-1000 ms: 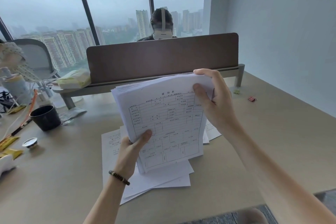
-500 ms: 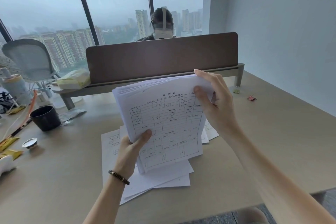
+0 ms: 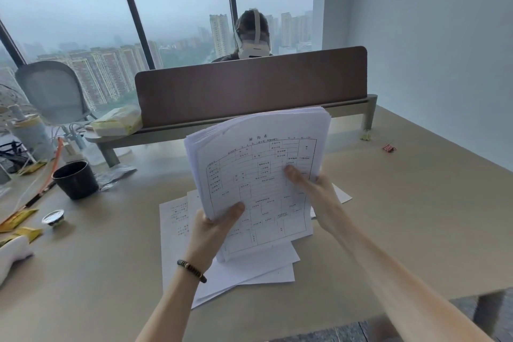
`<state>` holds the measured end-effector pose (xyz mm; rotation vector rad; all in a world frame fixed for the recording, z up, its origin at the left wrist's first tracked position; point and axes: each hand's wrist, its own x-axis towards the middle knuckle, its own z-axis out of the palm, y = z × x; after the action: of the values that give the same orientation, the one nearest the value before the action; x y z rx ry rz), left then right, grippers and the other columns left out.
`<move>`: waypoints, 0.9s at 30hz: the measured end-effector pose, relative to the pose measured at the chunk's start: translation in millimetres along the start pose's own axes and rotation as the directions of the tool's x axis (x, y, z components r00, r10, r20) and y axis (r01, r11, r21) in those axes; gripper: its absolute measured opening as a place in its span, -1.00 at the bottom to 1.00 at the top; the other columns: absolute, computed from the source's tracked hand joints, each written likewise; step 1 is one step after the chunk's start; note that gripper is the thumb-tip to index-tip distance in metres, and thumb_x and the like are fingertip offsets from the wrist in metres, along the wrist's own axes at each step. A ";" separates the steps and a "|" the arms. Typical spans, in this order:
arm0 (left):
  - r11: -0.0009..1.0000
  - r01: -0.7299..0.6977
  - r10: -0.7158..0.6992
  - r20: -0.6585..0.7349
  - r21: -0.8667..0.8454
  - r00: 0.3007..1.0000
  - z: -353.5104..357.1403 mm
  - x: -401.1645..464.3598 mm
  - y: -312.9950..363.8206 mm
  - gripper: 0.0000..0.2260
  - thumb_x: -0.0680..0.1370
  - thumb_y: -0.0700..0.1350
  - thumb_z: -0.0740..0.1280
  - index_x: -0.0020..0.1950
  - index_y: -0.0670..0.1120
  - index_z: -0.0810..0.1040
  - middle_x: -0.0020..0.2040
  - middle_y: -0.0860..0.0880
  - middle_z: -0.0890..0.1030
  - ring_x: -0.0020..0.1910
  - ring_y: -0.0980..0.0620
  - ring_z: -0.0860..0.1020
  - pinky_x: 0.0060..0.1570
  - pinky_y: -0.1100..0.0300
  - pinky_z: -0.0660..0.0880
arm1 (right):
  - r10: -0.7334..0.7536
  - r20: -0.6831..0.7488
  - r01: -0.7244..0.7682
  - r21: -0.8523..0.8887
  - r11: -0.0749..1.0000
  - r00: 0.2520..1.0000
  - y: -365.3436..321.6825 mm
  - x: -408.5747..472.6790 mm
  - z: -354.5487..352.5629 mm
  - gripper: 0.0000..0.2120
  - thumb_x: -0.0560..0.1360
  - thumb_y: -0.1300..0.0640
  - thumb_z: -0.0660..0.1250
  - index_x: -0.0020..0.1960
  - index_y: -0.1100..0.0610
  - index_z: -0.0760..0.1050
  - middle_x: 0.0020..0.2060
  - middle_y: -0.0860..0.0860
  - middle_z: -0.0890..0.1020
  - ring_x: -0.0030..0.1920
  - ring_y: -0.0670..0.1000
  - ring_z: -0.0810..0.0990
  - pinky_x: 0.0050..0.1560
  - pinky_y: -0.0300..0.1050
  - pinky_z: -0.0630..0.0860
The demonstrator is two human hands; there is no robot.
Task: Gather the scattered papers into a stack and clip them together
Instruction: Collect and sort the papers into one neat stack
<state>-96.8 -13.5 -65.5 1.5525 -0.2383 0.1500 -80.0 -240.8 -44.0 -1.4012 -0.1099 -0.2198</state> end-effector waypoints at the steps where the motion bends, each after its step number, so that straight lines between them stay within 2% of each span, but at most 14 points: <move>1: 1.000 0.006 -0.006 0.000 0.026 1.000 -0.1 -0.9 -1.1 -0.79 0.49 -0.18 0.46 0.00 0.14 0.69 0.01 0.12 0.73 0.04 0.11 0.68 0.02 0.13 0.61 | 0.010 0.007 -0.010 0.010 1.000 1.000 2.8 -0.7 -0.3 -0.20 0.30 -0.23 0.58 0.39 0.15 0.46 0.22 0.06 0.68 0.18 0.09 0.69 0.06 -0.03 0.66; 3: 0.995 0.021 -0.020 -0.014 0.095 1.000 -1.6 -0.6 -5.1 -0.80 0.51 -0.10 0.46 -0.06 0.25 0.69 -0.02 0.13 0.73 0.00 0.13 0.68 0.01 0.11 0.61 | 0.024 0.034 -0.024 -0.004 1.000 0.999 11.8 -4.5 -2.1 -0.37 0.42 -0.13 0.54 0.38 0.11 0.47 0.21 0.04 0.69 0.18 0.09 0.69 0.09 0.02 0.65; 5: 0.986 0.063 -0.054 -0.057 0.153 0.997 -2.7 2.3 -4.6 -0.96 0.48 0.10 0.46 -0.17 0.26 0.68 -0.13 0.06 0.72 -0.11 0.03 0.66 -0.05 0.07 0.59 | 0.048 0.028 -0.047 -0.031 0.998 0.998 17.6 -7.9 -1.8 -0.62 0.50 0.00 0.49 0.28 0.04 0.56 0.14 -0.01 0.72 0.12 0.06 0.72 0.05 -0.02 0.67; 7: 0.971 0.086 -0.072 -0.070 0.223 0.995 -1.7 5.9 -1.8 -0.79 0.40 0.26 0.41 -0.25 0.15 0.61 -0.18 -0.07 0.63 -0.19 -0.04 0.57 -0.16 -0.01 0.53 | 0.076 -0.009 -0.076 -0.052 0.996 0.997 16.5 -8.3 2.2 -0.77 0.52 0.05 0.46 0.17 -0.01 0.61 0.06 -0.06 0.75 0.04 0.02 0.74 -0.04 -0.10 0.68; 11: 0.959 0.109 -0.078 -0.124 0.260 0.989 -3.9 14.4 10.0 -0.88 0.56 0.01 0.38 -0.16 0.03 0.60 -0.17 -0.11 0.65 -0.19 -0.11 0.61 -0.07 -0.21 0.60 | 0.048 -0.041 -0.055 -0.191 0.980 0.998 10.5 -0.7 9.7 -0.80 0.59 -0.01 0.38 0.20 -0.02 0.55 0.05 -0.10 0.73 0.03 -0.02 0.73 0.03 0.03 0.67; 13: 0.968 0.152 -0.122 -0.155 0.200 0.980 -11.2 19.4 10.4 -0.90 0.57 -0.04 0.38 -0.12 -0.01 0.62 -0.11 -0.10 0.68 -0.10 -0.14 0.65 -0.01 -0.17 0.61 | 0.071 -0.034 -0.077 -0.264 0.962 0.997 8.4 3.2 11.3 -0.83 0.62 -0.04 0.31 0.16 -0.01 0.55 0.05 -0.11 0.72 0.03 -0.02 0.71 0.06 0.06 0.66; 15: 0.971 0.209 -0.190 -0.155 0.117 0.969 -22.4 22.9 4.9 -0.89 0.57 -0.06 0.37 -0.06 -0.06 0.65 -0.06 -0.08 0.71 -0.04 -0.12 0.68 0.00 -0.06 0.62 | 0.100 -0.035 -0.106 -0.398 0.911 0.994 10.2 8.8 10.0 -0.78 0.64 -0.08 0.24 0.12 0.03 0.56 0.06 -0.08 0.69 0.06 -0.01 0.67 0.05 -0.03 0.61; 17: 0.949 0.309 -0.298 -0.137 0.065 0.945 -37.0 24.3 -4.7 -0.86 0.59 -0.06 0.35 0.01 -0.10 0.65 -0.04 -0.08 0.72 -0.05 -0.09 0.69 -0.07 0.05 0.63 | 0.097 -0.061 -0.113 -0.633 0.766 0.993 18.1 17.0 3.6 -0.69 0.64 -0.13 0.19 0.19 0.03 0.55 0.16 -0.02 0.63 0.16 0.02 0.58 0.04 -0.12 0.49; 18: 0.930 0.362 -0.353 -0.125 0.060 0.927 -44.9 24.3 -11.0 -0.84 0.60 -0.06 0.33 0.04 -0.11 0.64 -0.05 -0.08 0.72 -0.07 -0.08 0.70 -0.14 0.09 0.63 | 0.098 -0.084 -0.128 -0.754 0.645 0.992 25.0 21.1 -1.8 -0.62 0.63 -0.18 0.17 0.28 0.04 0.51 0.25 0.04 0.57 0.24 0.07 0.53 0.11 -0.07 0.45; 20: 0.882 0.462 -0.449 -0.130 0.092 0.884 -57.7 21.8 -24.9 -0.82 0.62 -0.07 0.30 0.07 -0.15 0.61 -0.07 -0.10 0.71 -0.11 -0.08 0.69 -0.22 0.12 0.62 | 0.168 -0.146 -0.199 -0.910 0.364 0.975 40.3 24.5 -14.4 -0.43 0.59 -0.31 0.11 0.46 0.02 0.36 0.43 0.15 0.39 0.42 0.19 0.36 0.34 0.14 0.31; 22: 0.841 0.525 -0.503 -0.164 0.132 0.848 -65.2 19.3 -39.4 -0.81 0.63 -0.10 0.29 0.11 -0.21 0.58 -0.09 -0.12 0.68 -0.13 -0.10 0.66 -0.19 0.12 0.59 | 0.253 -0.181 -0.222 -0.965 0.141 0.950 56.4 24.1 -25.9 -0.31 0.55 -0.41 0.04 0.52 -0.03 0.22 0.52 0.23 0.21 0.53 0.26 0.16 0.44 0.33 0.10; 23: 0.833 0.533 -0.506 -0.184 0.152 0.843 -66.1 18.1 -44.2 -0.82 0.63 -0.11 0.28 0.10 -0.20 0.57 -0.10 -0.11 0.67 -0.13 -0.11 0.65 -0.14 0.10 0.57 | 0.277 -0.180 -0.208 -0.975 0.075 0.944 64.8 23.3 -30.5 -0.29 0.52 -0.45 0.02 0.51 -0.05 0.20 0.55 0.26 0.13 0.56 0.28 0.07 0.44 0.41 0.01; 25: 0.831 0.526 -0.489 -0.210 0.183 0.846 -66.2 19.1 -50.9 -0.84 0.63 -0.11 0.28 0.08 -0.18 0.58 -0.11 -0.09 0.66 -0.10 -0.13 0.64 -0.01 0.04 0.57 | 0.283 -0.169 -0.185 -0.982 0.030 0.944 76.6 21.7 -35.4 -0.28 0.49 -0.48 -0.02 0.49 -0.08 0.18 0.58 0.27 0.03 0.58 0.28 -0.06 0.44 0.50 -0.09; 27: 0.830 0.517 -0.473 -0.226 0.210 0.852 -64.8 21.4 -54.5 -0.84 0.63 -0.11 0.29 0.04 -0.18 0.60 -0.10 -0.11 0.68 -0.08 -0.14 0.64 0.04 0.00 0.58 | 0.270 -0.165 -0.176 -0.984 0.017 0.949 77.9 20.6 -36.0 -0.28 0.48 -0.50 -0.02 0.48 -0.10 0.20 0.57 0.25 0.07 0.58 0.26 -0.03 0.44 0.50 -0.08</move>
<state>-59.0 49.1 -113.2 1.8072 0.3378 -0.1087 -44.9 -266.1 -120.9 -2.8937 0.3157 0.1004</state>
